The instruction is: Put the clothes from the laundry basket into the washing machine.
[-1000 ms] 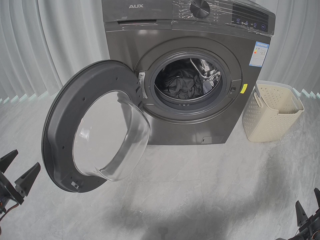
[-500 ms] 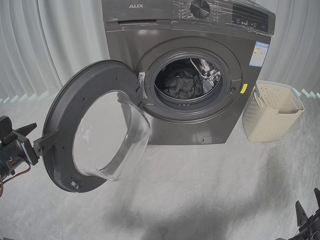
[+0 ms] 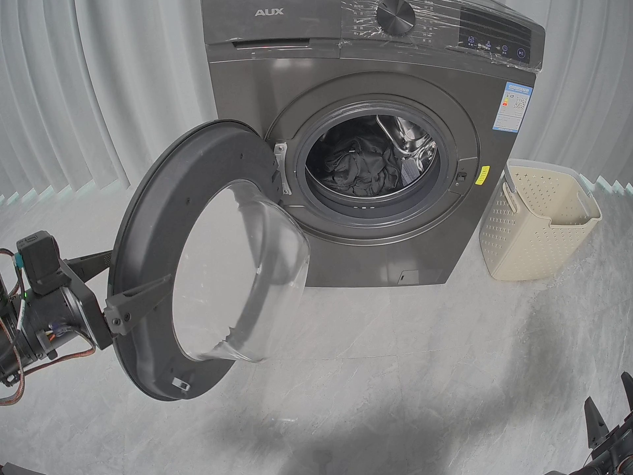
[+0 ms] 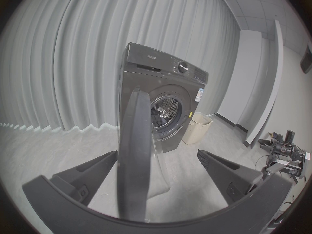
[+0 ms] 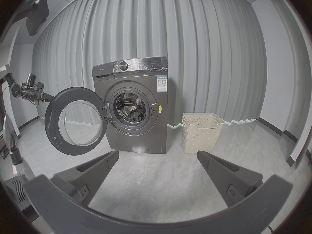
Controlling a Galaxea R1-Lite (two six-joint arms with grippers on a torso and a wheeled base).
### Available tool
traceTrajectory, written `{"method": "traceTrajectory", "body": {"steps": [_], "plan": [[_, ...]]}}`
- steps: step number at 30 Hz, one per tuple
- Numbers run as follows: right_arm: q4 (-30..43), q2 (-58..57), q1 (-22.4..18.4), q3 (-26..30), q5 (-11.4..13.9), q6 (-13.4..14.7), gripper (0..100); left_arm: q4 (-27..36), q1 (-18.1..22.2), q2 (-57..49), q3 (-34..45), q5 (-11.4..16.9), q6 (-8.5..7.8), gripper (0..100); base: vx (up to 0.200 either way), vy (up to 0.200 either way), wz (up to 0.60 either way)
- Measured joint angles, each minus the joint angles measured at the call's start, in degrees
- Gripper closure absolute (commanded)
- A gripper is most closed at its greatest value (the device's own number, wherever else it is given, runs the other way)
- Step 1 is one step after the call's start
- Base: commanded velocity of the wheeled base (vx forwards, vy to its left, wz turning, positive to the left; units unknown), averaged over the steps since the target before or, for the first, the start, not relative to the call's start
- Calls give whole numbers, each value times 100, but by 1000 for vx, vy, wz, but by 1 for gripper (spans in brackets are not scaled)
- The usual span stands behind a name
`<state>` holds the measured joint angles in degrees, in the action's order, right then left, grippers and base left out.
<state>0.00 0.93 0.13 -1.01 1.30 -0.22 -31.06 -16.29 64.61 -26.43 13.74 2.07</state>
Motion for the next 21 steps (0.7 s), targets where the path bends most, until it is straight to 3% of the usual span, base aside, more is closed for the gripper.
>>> {"method": "traceTrajectory", "body": {"steps": [14, 21], "plan": [[0, 0, 7, 0, 0, -2, 0, 9, -341, -369, 312, 11, -46, 0, 0, 0, 0], [0, 0, 7, 0, 0, -2, 0, -22, -979, -78, 50, -80, -9, 0, 0, 0, 0]]}}
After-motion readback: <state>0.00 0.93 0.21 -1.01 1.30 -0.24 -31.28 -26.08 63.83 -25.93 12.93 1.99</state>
